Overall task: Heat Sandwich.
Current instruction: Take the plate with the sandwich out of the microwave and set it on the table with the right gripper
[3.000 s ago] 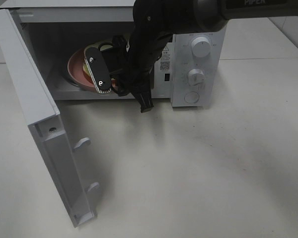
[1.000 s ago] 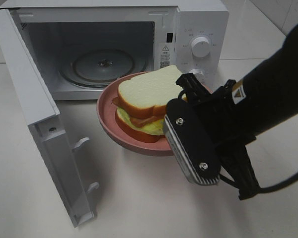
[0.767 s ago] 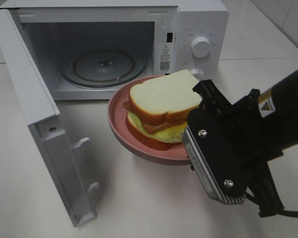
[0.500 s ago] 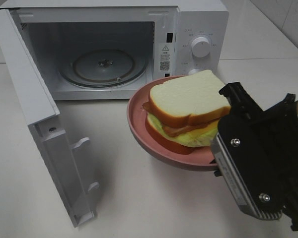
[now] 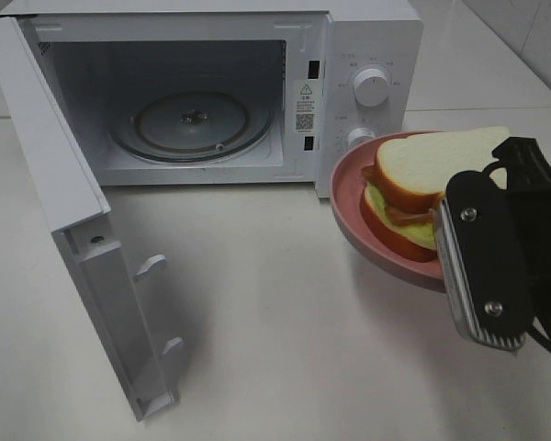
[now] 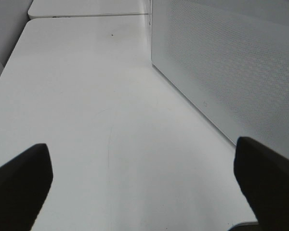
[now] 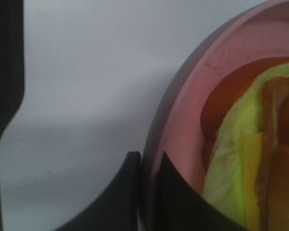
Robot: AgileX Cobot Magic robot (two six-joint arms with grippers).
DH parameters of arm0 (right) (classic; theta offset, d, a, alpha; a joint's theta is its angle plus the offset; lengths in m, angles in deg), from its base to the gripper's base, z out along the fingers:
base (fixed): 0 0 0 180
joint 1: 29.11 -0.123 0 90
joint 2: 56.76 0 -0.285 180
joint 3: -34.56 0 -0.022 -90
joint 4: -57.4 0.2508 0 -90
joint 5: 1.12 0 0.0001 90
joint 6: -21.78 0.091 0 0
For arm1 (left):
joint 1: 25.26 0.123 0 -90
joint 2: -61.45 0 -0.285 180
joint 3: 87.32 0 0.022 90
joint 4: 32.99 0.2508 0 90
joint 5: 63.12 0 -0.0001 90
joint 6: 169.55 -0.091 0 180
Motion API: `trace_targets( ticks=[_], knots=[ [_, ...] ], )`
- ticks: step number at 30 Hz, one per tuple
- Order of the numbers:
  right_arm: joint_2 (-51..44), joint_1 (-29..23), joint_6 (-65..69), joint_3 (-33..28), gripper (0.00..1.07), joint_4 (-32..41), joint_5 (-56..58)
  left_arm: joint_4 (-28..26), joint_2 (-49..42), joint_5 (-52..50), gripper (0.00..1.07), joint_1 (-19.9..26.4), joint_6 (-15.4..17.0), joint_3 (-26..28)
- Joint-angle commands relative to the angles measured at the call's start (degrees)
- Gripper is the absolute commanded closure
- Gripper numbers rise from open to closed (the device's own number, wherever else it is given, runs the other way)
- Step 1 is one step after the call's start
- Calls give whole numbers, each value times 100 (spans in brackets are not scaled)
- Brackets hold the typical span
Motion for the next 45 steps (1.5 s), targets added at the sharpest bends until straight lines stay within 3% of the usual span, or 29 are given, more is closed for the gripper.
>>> trace_targets(
  ticks=[1,21,30,45],
  knots=[
    [-46,-34,779,6,107,-395,-74,0,-109,-52,10,23,-6,-17],
    [-46,-34,4148,6,107,-1604,819,0,-109,-52,10,23,-6,-17],
    [-46,-34,5604,6,107,-1805,1134,0,-109,-52,10,23,-6,-17],
    [-46,-34,6824,6,107,-1960,1684,0,-109,-52,10,23,-6,-17]
  ],
)
